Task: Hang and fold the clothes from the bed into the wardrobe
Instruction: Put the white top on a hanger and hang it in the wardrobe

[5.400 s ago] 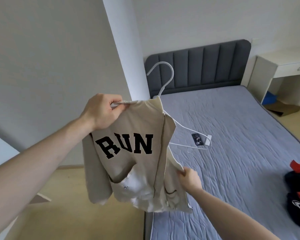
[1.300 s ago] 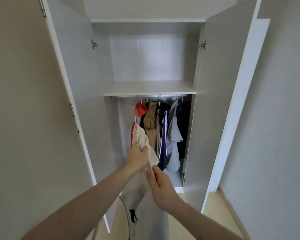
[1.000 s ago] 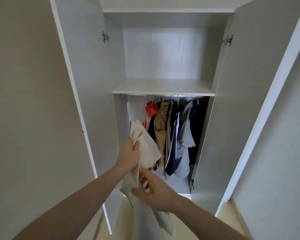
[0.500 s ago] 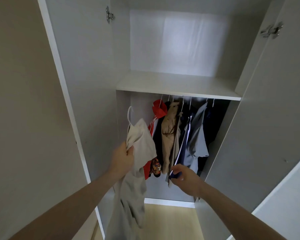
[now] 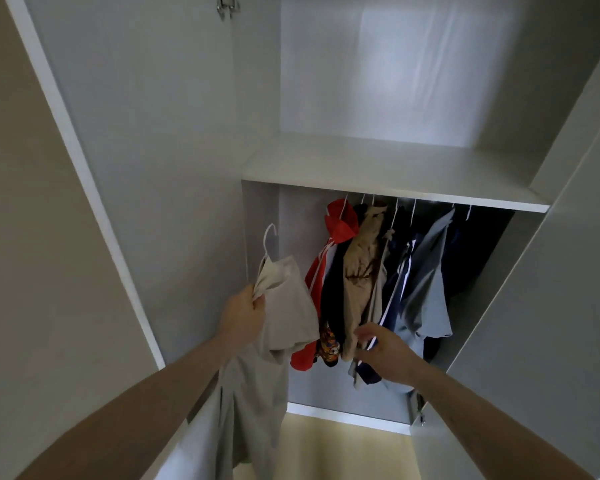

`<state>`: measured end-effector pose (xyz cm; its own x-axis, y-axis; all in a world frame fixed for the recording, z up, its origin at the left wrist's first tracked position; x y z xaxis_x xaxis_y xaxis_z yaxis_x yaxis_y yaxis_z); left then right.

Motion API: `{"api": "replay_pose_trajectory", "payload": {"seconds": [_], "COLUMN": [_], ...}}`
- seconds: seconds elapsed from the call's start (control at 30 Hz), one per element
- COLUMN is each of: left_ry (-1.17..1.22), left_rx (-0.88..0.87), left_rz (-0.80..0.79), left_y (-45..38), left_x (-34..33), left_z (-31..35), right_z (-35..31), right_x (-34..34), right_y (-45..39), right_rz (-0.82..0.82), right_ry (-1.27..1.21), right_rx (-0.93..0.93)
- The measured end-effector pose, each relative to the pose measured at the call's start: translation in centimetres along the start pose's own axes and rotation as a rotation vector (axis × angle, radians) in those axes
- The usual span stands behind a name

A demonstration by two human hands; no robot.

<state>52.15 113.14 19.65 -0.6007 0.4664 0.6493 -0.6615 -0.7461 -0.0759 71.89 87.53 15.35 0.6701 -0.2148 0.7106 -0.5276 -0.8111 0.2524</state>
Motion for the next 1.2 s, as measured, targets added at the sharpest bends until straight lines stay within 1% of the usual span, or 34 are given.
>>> {"api": "replay_pose_trajectory", "payload": {"seconds": [0.13, 0.33, 0.43, 0.6, 0.77, 0.9, 1.0, 1.1, 1.2], "left_ry": [-0.044, -0.131, -0.152, -0.18, -0.17, -0.169, -0.165, -0.144, -0.109], "left_rx": [0.061, 0.061, 0.062, 0.062, 0.05, 0.056, 0.067, 0.09, 0.124], "left_rz": [0.003, 0.039, 0.065, 0.08, 0.085, 0.089, 0.055, 0.016, -0.02], "left_y": [-3.2, -7.0, -8.4, -10.8, -13.8, -16.3, -18.5, -20.6, -22.7], "left_x": [-1.1, -1.0, -1.1, -1.4, -1.6, -1.8, -2.4, -3.4, -4.6], "left_z": [-0.5, 0.7, 1.1, 1.6, 1.3, 0.1, -0.9, -1.9, -3.0], "right_z": [0.2, 1.2, 0.8, -1.1, -4.4, -7.2, -8.6, -8.7, -7.1], "right_x": [2.3, 6.2, 7.5, 8.2, 6.9, 5.9, 5.4, 4.8, 4.7], "right_y": [-3.2, -8.0, -10.7, -15.9, -22.0, -27.1, -30.8, -33.8, -35.6], "right_rz": [-0.003, -0.061, -0.088, -0.072, -0.098, -0.157, -0.222, -0.279, -0.299], "right_ry": [0.005, -0.059, -0.038, 0.103, 0.283, 0.408, 0.49, 0.587, 0.646], "right_rx": [0.058, 0.106, 0.138, 0.166, 0.188, 0.182, 0.165, 0.119, 0.048]}}
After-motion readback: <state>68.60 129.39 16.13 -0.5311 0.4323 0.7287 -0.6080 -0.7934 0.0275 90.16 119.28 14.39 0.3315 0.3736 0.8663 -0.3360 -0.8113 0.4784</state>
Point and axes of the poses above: each hand's wrist, its own y-axis away from the middle knuckle, its own x-axis out of the back of the hand, z = x × y, the point moved 8 cm from there along -y, towards the middle knuckle, and after that the axes turned 8 degrees about -z, right-handed, at the moved point
